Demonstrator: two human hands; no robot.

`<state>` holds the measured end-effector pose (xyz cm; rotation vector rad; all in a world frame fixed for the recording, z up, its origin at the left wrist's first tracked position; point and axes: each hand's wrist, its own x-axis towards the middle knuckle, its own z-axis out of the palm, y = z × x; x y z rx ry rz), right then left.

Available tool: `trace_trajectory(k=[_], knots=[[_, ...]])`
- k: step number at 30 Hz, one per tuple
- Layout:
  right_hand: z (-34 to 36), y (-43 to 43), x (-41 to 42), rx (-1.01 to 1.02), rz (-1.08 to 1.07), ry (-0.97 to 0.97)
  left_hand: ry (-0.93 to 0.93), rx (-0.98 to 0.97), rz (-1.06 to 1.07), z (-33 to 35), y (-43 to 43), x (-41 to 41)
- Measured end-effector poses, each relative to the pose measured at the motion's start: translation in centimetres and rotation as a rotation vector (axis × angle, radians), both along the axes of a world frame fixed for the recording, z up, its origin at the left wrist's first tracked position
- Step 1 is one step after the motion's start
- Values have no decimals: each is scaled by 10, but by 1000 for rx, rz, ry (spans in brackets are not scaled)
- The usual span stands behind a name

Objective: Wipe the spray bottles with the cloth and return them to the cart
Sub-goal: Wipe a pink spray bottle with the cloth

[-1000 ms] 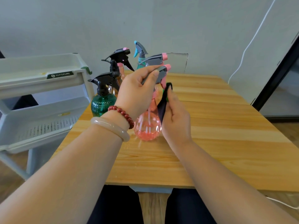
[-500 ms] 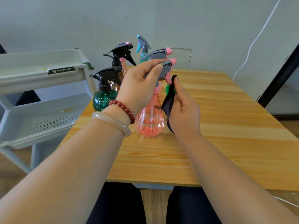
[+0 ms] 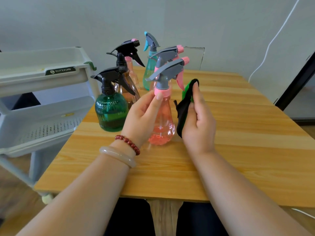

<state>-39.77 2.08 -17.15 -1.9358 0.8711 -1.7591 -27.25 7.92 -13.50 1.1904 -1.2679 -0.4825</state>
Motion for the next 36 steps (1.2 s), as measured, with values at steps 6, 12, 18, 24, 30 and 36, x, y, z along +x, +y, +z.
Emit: trace_trajectory(k=[6,12,18,24,30,36], knots=[[21,7,11,-445,-28,240,-45,-38,46,-20,-10,2],[7,10,21,-418,58,497,48,-49,49,-19,-9,3],[19,6,20,-439,-64,608,66,-57,34,-20,-10,2],[2,3,17,-391,-38,647,36,-65,2,-18,-7,3],[16,8,22,-380,-187,666,33,-42,-7,-20,-6,4],[2,7,13,-298,-94,747,29,-43,17,-24,-10,8]])
